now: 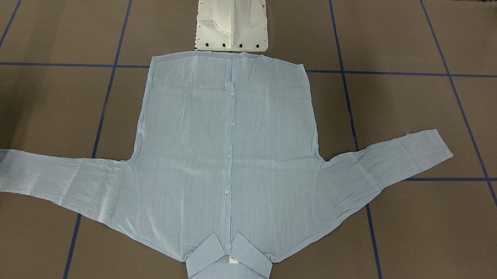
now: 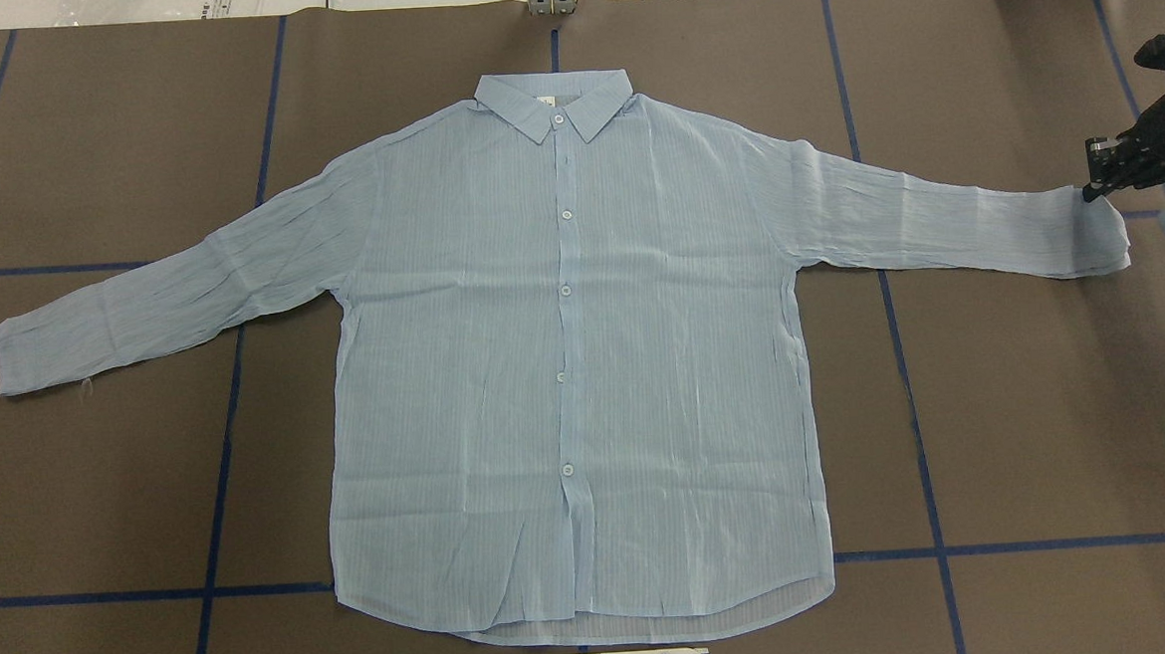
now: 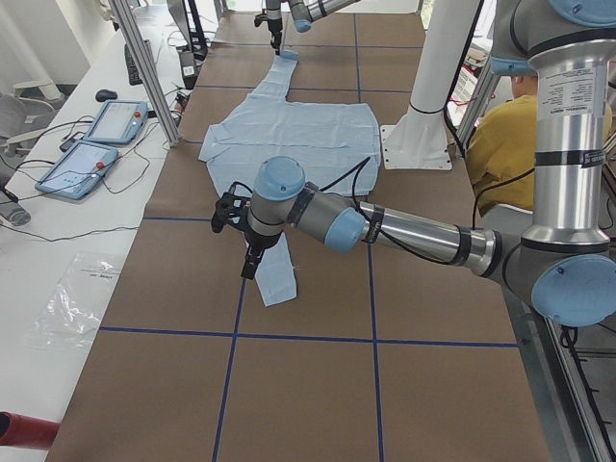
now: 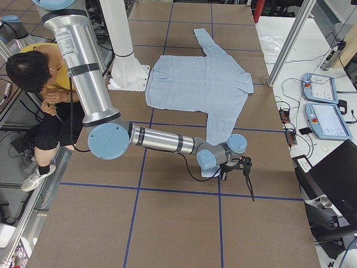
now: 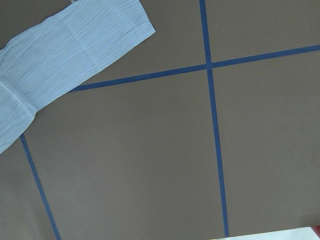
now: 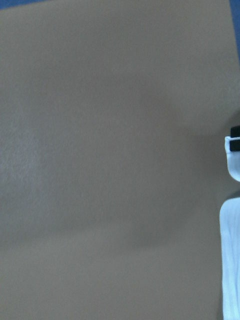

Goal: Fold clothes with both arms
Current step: 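Carry the grasped sleeve with the right gripper across toward the collar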

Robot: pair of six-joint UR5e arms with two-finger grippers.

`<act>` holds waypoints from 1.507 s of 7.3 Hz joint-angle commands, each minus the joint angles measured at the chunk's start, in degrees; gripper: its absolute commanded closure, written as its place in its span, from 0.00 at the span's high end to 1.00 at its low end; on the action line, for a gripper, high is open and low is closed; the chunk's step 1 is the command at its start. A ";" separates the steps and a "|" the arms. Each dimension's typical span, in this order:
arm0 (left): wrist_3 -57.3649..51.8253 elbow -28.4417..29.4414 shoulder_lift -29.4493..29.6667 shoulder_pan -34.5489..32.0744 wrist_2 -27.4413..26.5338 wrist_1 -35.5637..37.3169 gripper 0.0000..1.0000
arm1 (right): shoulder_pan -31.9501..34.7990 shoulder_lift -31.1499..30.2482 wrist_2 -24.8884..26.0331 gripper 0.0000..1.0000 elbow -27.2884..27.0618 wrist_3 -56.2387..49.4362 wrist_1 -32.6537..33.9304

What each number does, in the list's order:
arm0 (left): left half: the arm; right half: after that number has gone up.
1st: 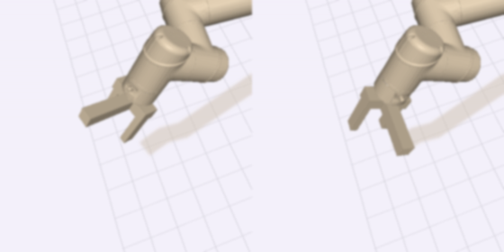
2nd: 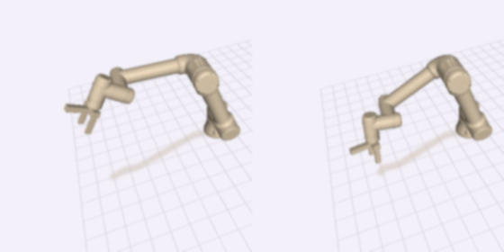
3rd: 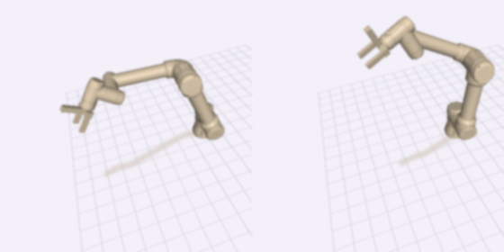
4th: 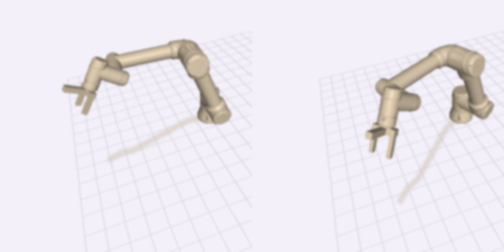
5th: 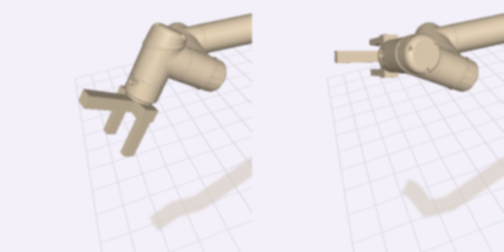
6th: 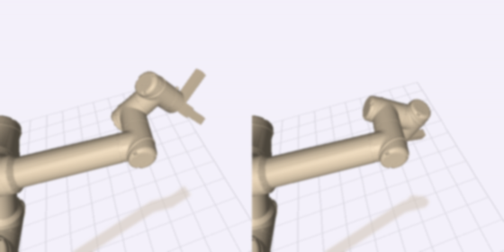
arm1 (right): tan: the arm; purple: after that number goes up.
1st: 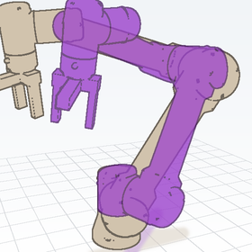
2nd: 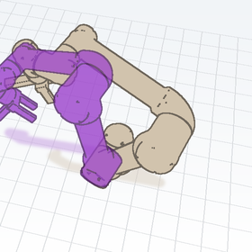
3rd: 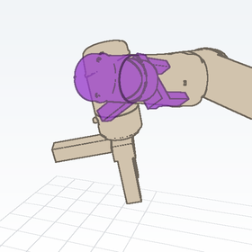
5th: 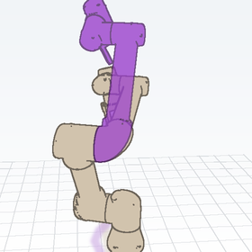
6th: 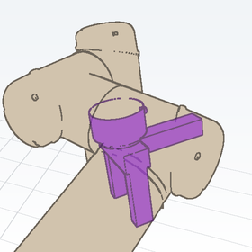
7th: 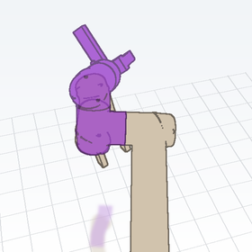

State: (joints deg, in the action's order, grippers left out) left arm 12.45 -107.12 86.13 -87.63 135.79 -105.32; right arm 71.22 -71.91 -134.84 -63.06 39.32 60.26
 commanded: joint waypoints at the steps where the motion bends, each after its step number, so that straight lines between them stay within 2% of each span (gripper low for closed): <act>1: 0.04 -1.51 -0.09 0.00 0.09 0.64 1.00 | -1.85 0.71 -1.12 0.00 -8.97 8.17 0.73; 2: 0.04 -1.86 -0.09 0.00 0.09 0.56 1.00 | -5.44 2.72 -1.12 0.00 -12.06 17.01 0.56; 4: 0.04 -2.22 -0.09 0.09 2.00 0.30 1.00 | -12.29 9.56 -0.86 0.00 -14.10 31.18 0.39; 5: 0.04 -2.57 -0.26 0.00 2.20 0.29 1.00 | -15.55 15.25 -0.34 0.00 -13.50 40.13 0.65; 6: 0.04 -2.75 -0.44 0.09 2.20 -0.05 1.00 | -17.06 20.09 4.37 0.00 -11.84 49.18 0.30; 7: -0.05 -2.92 -0.44 0.09 2.20 -0.06 1.00 | -19.95 28.67 8.76 0.00 -5.39 53.44 0.12; 8: -0.05 -3.18 -0.61 0.09 2.28 -0.06 1.00 | -24.24 39.46 16.55 0.00 4.16 58.71 -0.31; 10: 0.12 -3.01 -0.53 0.35 2.64 -0.32 1.00 | -29.44 45.25 22.58 0.00 8.01 62.95 -0.93; 11: 0.12 -2.58 -0.09 1.74 2.55 -0.32 1.00 | -31.56 47.45 25.39 0.63 10.99 62.98 -1.20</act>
State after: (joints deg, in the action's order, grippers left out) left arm 12.53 -110.04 85.70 -87.00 138.36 -105.58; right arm 42.53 -27.91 -113.12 -55.68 100.88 59.39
